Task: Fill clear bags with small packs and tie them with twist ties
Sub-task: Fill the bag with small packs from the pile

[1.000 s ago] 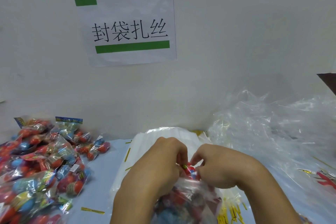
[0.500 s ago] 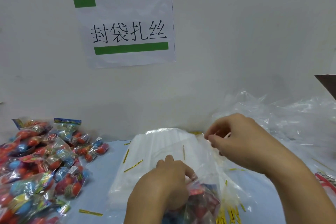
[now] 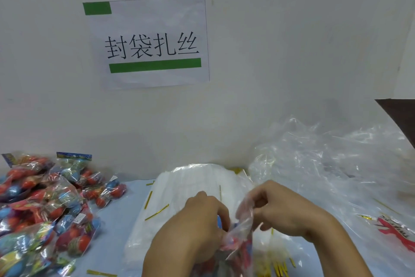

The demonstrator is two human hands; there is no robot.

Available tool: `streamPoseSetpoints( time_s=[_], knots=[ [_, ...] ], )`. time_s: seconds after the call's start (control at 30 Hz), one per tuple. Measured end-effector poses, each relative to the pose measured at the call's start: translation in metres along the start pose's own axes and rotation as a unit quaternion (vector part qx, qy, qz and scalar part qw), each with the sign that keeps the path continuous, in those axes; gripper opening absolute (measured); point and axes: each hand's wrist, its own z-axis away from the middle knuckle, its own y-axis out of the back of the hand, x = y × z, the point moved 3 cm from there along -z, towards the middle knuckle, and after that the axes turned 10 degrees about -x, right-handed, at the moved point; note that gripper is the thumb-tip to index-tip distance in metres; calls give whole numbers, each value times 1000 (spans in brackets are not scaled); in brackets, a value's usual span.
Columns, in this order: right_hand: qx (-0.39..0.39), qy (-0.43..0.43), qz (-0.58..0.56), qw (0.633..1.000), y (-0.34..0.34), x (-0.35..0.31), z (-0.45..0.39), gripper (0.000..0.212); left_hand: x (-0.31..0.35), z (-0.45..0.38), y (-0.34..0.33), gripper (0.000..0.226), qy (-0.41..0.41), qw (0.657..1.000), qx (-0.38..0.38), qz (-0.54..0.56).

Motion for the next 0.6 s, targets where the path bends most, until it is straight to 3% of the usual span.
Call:
streamPoseSetpoints(
  time_s=[0.23, 0.47, 0.6],
  knots=[
    [162, 119, -116, 973, 12, -11, 4, 29, 1, 7, 19, 19, -34, 994, 93, -37],
    [145, 127, -110, 975, 10, -13, 3, 27, 12, 13, 23, 14, -85, 990, 113, -28],
    [176, 147, -125, 965, 10, -15, 1, 28, 12, 15, 24, 15, -87, 991, 100, -12]
  ],
)
